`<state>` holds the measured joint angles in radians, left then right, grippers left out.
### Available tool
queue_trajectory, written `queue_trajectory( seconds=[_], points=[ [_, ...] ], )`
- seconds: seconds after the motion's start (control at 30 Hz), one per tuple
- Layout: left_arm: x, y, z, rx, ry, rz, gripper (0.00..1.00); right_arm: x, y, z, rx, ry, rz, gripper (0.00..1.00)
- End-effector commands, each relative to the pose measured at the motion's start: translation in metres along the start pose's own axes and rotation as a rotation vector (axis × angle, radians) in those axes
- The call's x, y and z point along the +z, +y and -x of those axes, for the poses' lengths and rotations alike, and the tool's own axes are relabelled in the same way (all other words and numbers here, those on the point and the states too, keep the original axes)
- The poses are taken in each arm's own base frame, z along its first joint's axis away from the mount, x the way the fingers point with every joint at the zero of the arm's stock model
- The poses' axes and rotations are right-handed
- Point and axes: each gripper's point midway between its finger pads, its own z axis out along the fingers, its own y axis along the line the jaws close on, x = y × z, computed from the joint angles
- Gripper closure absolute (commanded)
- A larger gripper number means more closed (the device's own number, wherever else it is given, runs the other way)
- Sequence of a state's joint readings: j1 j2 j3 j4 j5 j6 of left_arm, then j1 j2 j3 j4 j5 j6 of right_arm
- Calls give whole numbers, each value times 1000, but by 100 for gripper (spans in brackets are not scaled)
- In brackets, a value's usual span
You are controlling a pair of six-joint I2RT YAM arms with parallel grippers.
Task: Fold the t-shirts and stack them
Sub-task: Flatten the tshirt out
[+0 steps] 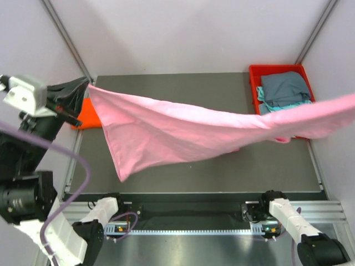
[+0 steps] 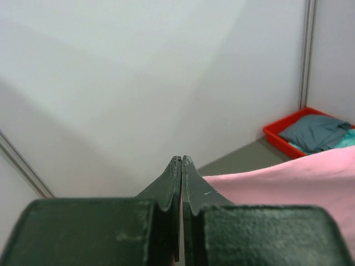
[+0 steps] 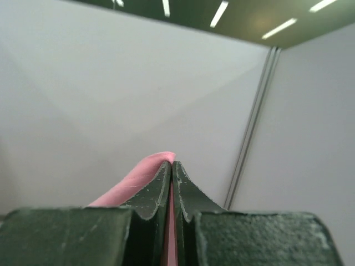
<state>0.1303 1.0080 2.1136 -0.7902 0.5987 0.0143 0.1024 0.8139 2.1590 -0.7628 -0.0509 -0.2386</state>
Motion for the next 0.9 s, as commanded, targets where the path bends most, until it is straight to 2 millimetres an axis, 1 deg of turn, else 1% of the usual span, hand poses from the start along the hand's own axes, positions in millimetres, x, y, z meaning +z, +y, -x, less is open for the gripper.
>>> queue_trajectory(
  seconds=[0.0, 0.03, 0.1, 0.17, 0.2, 0.27, 0.3, 0.33, 0.37, 0.4, 0.43, 0.47, 0.5, 0.53, 0.57, 0.6, 0.63, 0.67, 0.7, 0.73, 0.77, 0.8, 0.83, 0.87],
  points=[
    [-17, 2, 30, 75, -68, 66, 100, -12, -8, 34, 5, -71, -27, 100],
    [-18, 1, 32, 77, -74, 68, 100, -18, -12, 47, -6, -104, -45, 100],
    [-22, 0, 39, 81, -93, 80, 100, -20, -15, 55, -18, -135, -56, 100],
    [-21, 1, 40, 84, -96, 82, 100, -18, -15, 56, -25, -143, -54, 100],
    [-20, 2, 38, 83, -87, 81, 100, -17, -15, 57, -25, -148, -52, 100],
    [-15, 4, 28, 78, -59, 73, 100, -9, -13, 53, -27, -142, -41, 100],
    [-11, 8, 16, 68, -31, 73, 100, 0, -9, 39, -26, -107, -28, 100],
    [-7, 9, 9, 58, -15, 67, 100, 2, -6, 35, -25, -102, -16, 100],
    [0, 13, -8, 39, 17, 60, 100, 6, -5, 31, -27, -102, -9, 100],
    [2, 13, -16, 31, 32, 53, 100, 20, 1, 5, -21, -42, 9, 100],
    [5, 15, -26, 21, 53, 50, 100, 22, 5, -4, -22, -30, 23, 100],
    [13, 19, -51, -6, 103, 39, 100, 28, 7, -13, -24, -22, 28, 100],
    [16, 19, -65, -21, 129, 30, 100, 41, 15, -47, -20, 51, 51, 100],
    [19, 20, -81, -33, 163, 21, 100, 45, 19, -55, -23, 45, 59, 100],
    [25, 24, -114, -59, 231, 9, 100, 52, 24, -72, -22, 71, 73, 100],
    [27, 25, -129, -69, 257, 7, 100, 61, 36, -114, -13, 150, 112, 100],
    [29, 27, -146, -79, 287, 2, 100, 67, 43, -133, -3, 176, 131, 100],
    [35, 32, -178, -100, 334, -5, 100, 72, 57, -177, 18, 266, 170, 100],
    [38, 34, -193, -108, 357, -7, 100, 73, 68, -198, 34, 305, 213, 100],
    [41, 35, -222, -131, 407, -17, 100, 79, 76, -225, 50, 351, 235, 100],
    [47, 40, -243, -150, 442, -19, 100, 77, 89, -267, 75, 437, 263, 100],
    [52, 44, -258, -150, 459, -24, 100, 77, 97, -288, 85, 473, 291, 100],
    [53, 44, -284, -163, 505, -36, 100, 84, 105, -316, 91, 515, 307, 100],
    [59, 48, -308, -189, 548, -42, 100, 80, 113, -350, 99, 582, 320, 100]
  ],
)
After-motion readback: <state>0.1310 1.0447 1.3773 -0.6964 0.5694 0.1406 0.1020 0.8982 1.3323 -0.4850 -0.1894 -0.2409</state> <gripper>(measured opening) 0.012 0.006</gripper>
